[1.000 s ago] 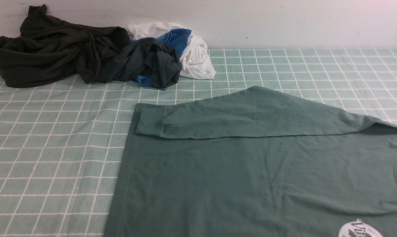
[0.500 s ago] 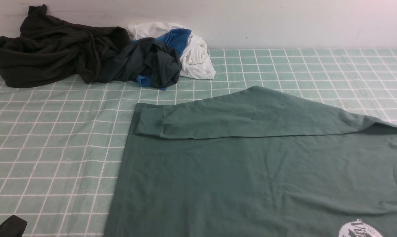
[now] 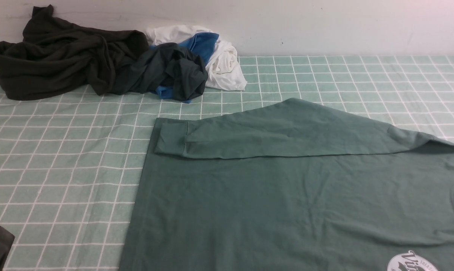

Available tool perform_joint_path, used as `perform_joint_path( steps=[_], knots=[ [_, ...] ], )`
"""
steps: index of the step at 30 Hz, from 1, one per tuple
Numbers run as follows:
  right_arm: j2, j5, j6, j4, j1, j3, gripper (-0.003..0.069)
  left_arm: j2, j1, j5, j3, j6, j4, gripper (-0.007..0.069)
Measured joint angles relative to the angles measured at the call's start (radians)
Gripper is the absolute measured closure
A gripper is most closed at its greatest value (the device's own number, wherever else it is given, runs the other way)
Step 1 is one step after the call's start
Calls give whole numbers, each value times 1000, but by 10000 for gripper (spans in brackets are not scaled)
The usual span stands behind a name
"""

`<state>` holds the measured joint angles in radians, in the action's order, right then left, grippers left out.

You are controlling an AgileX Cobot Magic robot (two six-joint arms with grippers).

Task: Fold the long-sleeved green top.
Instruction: Use the left arm to clamp the cuff closest to it

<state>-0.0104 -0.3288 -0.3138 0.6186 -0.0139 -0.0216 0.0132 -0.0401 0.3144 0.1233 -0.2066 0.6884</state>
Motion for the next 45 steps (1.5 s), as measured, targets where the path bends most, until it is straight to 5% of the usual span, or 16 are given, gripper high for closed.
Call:
perform_joint_path(
  steps=[11, 17, 23, 30, 34, 41, 45],
  knots=[
    [365, -108, 510, -221, 0, 410, 672, 663, 12, 564, 564, -126, -401, 628],
    [678, -527, 656, -235, 74, 668, 672, 991, 276, 823, 778, -148, -595, 628],
    [797, -865, 674, -291, 215, 696, 672, 1154, 511, 832, 760, -151, -662, 628],
    [792, -915, 677, -322, 270, 699, 672, 1270, 632, 735, 702, -159, -649, 603],
    [789, -904, 677, -324, 271, 699, 672, 1345, 665, 691, 693, -193, -643, 505],
    [789, -878, 677, -324, 272, 699, 672, 1498, 713, 590, 693, -313, -581, 223],
    [789, -867, 677, -324, 272, 699, 672, 1588, 731, 528, 693, -353, -560, 178]
  ],
)
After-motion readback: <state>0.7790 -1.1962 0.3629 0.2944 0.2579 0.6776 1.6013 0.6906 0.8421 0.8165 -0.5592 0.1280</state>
